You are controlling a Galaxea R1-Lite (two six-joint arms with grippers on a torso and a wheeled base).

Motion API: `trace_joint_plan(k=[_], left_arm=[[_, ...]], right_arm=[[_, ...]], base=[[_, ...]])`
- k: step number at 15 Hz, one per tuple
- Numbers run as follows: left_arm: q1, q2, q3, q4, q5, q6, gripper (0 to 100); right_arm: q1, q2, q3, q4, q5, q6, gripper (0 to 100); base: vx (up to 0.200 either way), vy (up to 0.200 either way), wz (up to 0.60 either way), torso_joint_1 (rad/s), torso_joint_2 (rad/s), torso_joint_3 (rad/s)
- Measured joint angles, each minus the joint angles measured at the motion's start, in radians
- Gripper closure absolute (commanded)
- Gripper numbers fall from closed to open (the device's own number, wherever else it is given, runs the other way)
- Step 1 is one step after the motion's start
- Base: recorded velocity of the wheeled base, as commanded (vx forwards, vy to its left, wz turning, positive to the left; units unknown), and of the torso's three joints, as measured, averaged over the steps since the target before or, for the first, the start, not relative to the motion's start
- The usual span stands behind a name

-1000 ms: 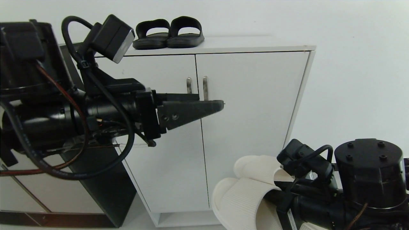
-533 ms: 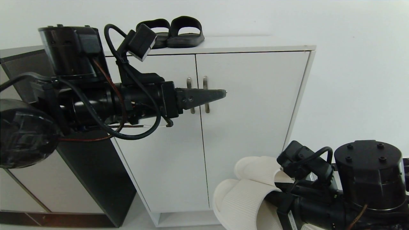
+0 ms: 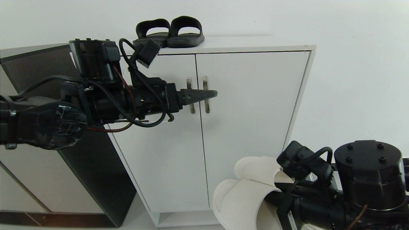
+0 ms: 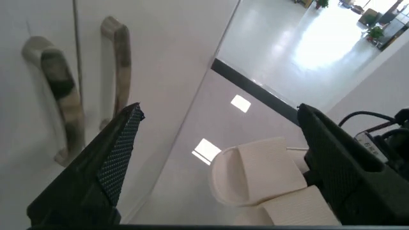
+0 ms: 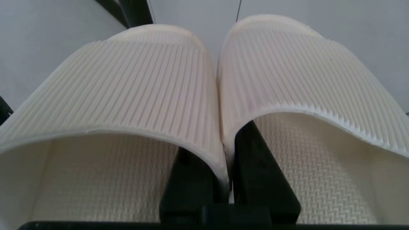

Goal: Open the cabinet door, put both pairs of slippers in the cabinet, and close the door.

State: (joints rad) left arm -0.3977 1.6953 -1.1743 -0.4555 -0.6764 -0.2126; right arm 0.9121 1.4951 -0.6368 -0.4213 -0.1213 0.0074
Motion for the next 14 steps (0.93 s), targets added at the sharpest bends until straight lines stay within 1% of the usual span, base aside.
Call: trace_joint_plan(k=[3,6,10,14], left_arm=[[0.012,0.024,-0.022,-0.001,0.025,0.0,0],[0.017,0.074,-0.078,0.0,0.046,0.0,0],[0.024,0.14,-0.137,-0.001,0.054,-0.001,0],[0.016,0.178,-0.153,-0.003,0.058,0.0,0]], right_arm=[[0.0,0.0,0.0,0.0,0.0,-0.001,100],[0.0,0.0,0.0,0.0,0.0,-0.001,100],[0.0,0.003,0.0,0.0,0.0,0.0,100],[0.0,0.004,0.001,0.001,0.001,-0.001,100]], base=[[0.0,0.0,0.0,0.0,0.0,0.0],[0.0,0.0,0.0,0.0,0.0,0.0],[0.0,0.0,0.0,0.0,0.0,0.0],[0.0,0.0,0.0,0.0,0.0,0.0]])
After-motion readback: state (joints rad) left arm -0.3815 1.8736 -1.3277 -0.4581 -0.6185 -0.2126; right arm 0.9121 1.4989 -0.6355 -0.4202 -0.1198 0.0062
